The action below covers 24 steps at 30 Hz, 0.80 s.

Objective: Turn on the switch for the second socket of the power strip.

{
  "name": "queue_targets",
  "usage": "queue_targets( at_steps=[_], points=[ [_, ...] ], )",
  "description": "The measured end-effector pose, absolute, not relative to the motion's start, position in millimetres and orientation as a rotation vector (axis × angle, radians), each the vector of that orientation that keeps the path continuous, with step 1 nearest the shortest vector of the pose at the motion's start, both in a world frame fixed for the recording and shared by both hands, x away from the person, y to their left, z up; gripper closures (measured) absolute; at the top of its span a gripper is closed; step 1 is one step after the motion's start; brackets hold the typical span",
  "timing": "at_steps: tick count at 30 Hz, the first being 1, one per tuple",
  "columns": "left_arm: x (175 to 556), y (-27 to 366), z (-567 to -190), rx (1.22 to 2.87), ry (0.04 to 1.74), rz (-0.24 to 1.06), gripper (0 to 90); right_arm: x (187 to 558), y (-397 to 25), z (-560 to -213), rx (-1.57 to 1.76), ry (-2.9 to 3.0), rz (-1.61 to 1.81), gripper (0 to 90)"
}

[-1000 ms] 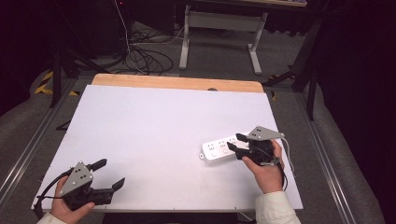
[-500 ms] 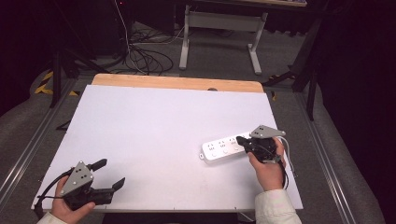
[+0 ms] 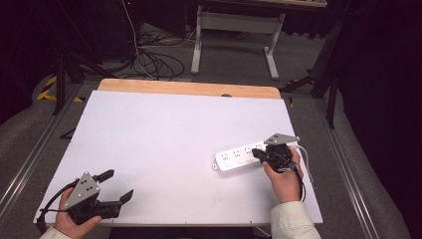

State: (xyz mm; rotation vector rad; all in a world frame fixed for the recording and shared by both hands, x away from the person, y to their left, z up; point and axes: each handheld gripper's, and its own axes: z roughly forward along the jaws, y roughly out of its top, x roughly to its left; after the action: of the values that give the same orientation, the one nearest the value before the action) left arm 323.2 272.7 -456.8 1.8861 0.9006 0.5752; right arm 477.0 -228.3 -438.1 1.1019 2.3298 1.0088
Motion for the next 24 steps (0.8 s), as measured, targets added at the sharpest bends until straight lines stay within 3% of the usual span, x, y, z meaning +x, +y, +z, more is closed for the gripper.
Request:
queue_targets(
  at_steps=[24],
  points=[
    [323,273,-457,1.895,0.896,0.582,13.7,482,-220,-449,1.112,2.381,0.895,90.0]
  ],
)
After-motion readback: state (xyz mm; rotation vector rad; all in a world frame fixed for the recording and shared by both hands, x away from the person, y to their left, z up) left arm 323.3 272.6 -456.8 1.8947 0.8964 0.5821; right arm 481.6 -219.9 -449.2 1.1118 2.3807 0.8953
